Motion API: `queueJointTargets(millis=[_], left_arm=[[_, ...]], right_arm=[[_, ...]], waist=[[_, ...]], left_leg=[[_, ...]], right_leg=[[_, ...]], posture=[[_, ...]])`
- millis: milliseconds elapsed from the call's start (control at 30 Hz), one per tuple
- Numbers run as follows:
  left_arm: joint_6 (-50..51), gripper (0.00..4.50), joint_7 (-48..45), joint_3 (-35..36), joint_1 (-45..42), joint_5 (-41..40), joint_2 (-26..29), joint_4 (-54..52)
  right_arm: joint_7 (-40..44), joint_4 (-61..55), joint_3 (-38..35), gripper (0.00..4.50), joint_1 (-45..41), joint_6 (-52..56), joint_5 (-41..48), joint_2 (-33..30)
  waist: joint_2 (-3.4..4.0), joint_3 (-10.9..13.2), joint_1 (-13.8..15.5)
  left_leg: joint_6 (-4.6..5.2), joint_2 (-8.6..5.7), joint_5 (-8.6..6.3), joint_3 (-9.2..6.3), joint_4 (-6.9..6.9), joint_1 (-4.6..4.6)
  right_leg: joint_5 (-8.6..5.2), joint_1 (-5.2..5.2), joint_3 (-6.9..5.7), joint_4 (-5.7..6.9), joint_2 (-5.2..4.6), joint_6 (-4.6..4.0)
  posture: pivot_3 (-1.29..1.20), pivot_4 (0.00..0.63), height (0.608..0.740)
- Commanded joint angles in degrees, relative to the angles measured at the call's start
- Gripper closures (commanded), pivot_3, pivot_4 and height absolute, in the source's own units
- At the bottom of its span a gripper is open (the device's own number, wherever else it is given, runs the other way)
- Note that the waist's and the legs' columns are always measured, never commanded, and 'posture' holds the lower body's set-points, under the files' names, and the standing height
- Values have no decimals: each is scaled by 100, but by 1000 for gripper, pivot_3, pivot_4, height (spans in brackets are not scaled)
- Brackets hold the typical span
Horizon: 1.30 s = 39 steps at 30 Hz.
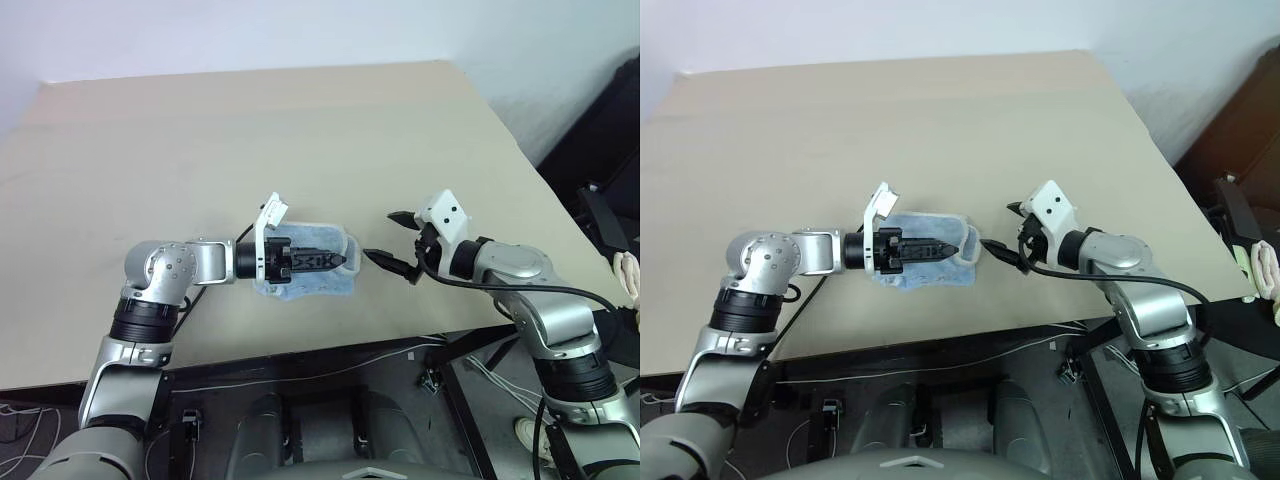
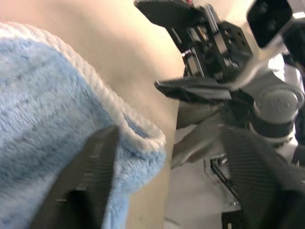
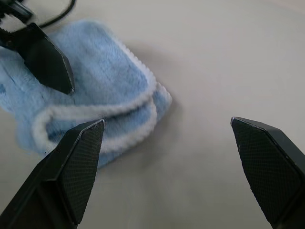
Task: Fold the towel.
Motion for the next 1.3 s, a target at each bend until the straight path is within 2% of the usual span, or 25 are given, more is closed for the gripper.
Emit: queueJointTargets(millis=[33,167,267,300,500,567,633,667,967,1033,1133,1300], left_arm=[[-367,23,-321,-98,115,324,383,-646],[-1447,23,-525,-21,411,1027,777,-991],[-3366,23,-1089,255,895,1648,719,-1154],[-3691,23,-1256,338,1037,1721,750,-1183],[-4636,23,-1187,585,1471,2217,711,-981],[-4839,0,-1140,675,1591,2218,609,-1001],[-4908,400,-1138,762,1696,2140,517,-1031],[-4965,668,-1106,770,1719,2175,471,-1009],[-5328,3771,-1552,618,1752,2348,461,-618],[-5758,4475,-1470,459,1566,2751,349,-263],[-6107,4475,-1374,286,1400,3062,123,53],[-6322,4475,-1441,-19,1721,3326,-76,41]], right_arm=[[205,-284,-246,0,-90,171,333,-113],[362,-451,-519,0,-33,477,903,-29],[195,-431,-457,0,112,399,908,184],[55,-419,-443,0,140,401,907,313],[-417,-522,-748,0,82,663,1543,1097],[-577,-483,-708,407,-1,704,1667,1330],[-668,-424,-584,909,-72,678,1660,1511],[-706,-339,-486,1332,-123,651,1577,1573],[-953,599,-125,4496,-656,529,1317,2114],[-1006,901,-23,4500,-784,419,1176,2291],[-1019,1146,177,4500,-827,207,903,2394],[-913,1467,461,4500,-607,-228,461,2372]], waist=[[1,0,-5],[1,0,-2],[2,-1,9],[-2,-1,9],[-1,0,7],[-1,-1,7],[-1,-1,4],[0,-1,4],[1,-1,-9],[1,-2,-10],[1,-2,12],[1,-2,-15]], left_leg=[[0,0,0,1,-1,1],[0,3,0,0,-2,3],[-1,4,0,1,-3,3],[-1,4,-1,3,-4,5],[-1,8,-1,3,-3,4],[-1,8,-1,4,-3,4],[0,10,-1,4,-3,3],[0,10,-1,5,-3,3],[1,8,-1,5,-2,5],[0,8,-1,5,-2,6],[0,7,0,6,0,6],[6,5,-3,9,1,3]], right_leg=[[0,0,0,1,0,-1],[-1,0,0,1,0,-2],[-1,0,1,-1,-2,-3],[-2,1,1,-2,-5,-3],[-1,0,1,0,-6,-4],[-1,1,1,0,-7,-4],[0,1,1,0,-8,-3],[0,1,1,0,-7,-3],[0,1,0,5,-2,-1],[0,1,0,8,0,-1],[1,1,-1,10,1,0],[11,3,0,5,-3,18]], posture=[[0,150,740],[0,150,740],[0,150,740],[0,150,740],[0,150,740],[0,150,740],[0,150,740],[0,150,740],[0,150,740],[0,150,740],[0,150,740],[0,150,740]])
